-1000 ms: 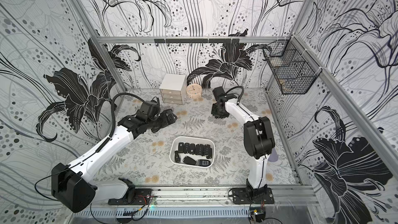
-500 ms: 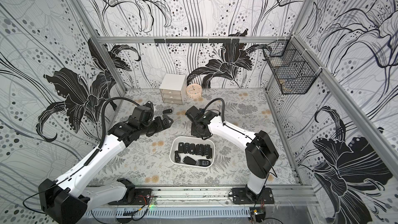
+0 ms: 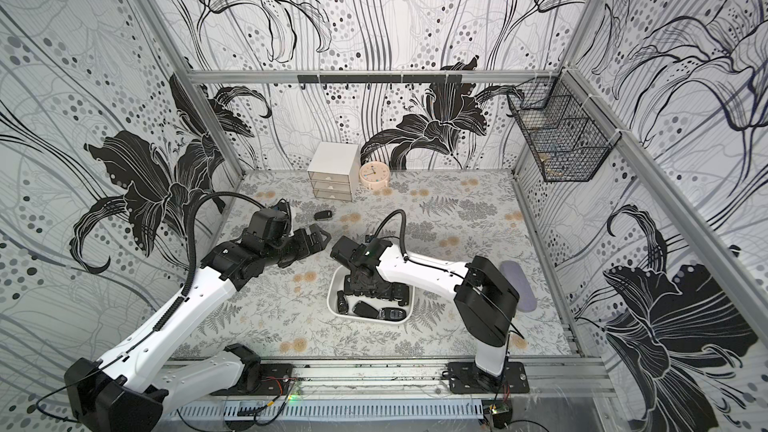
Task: Place the car key into the storage box
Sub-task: Place the car key in the storage box.
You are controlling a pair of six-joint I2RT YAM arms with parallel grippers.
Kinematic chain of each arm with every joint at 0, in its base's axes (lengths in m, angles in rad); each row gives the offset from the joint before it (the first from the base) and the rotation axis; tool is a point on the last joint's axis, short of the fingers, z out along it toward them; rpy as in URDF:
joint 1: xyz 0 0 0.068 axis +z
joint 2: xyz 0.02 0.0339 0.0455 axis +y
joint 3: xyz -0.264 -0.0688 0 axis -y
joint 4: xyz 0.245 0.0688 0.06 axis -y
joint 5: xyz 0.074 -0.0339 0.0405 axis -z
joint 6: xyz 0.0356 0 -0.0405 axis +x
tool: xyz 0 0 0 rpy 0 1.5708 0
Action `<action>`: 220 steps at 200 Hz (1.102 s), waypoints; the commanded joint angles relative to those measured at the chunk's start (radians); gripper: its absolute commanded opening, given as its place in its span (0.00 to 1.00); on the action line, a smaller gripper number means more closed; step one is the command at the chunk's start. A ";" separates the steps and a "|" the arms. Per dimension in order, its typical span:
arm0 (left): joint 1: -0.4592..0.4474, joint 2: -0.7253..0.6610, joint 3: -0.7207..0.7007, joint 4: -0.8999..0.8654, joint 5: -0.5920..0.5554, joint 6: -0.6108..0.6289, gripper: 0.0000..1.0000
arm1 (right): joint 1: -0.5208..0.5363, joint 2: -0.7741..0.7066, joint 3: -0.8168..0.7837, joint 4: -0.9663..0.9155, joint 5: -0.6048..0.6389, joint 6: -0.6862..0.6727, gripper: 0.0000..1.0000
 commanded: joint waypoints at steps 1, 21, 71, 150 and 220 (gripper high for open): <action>0.009 -0.013 -0.016 0.011 0.016 0.020 0.99 | 0.003 0.032 -0.021 -0.019 0.028 0.035 0.29; 0.008 -0.009 -0.013 0.009 0.019 0.022 0.99 | 0.002 0.047 -0.022 -0.023 0.041 0.042 0.29; 0.009 0.003 0.005 0.000 0.009 0.034 0.99 | -0.005 0.097 -0.006 -0.031 0.042 0.035 0.29; 0.011 0.014 0.010 0.000 0.009 0.036 0.99 | -0.028 0.126 0.009 -0.007 0.034 0.008 0.30; 0.015 0.018 0.009 0.002 0.009 0.039 0.99 | -0.029 0.109 0.021 -0.009 0.035 0.001 0.48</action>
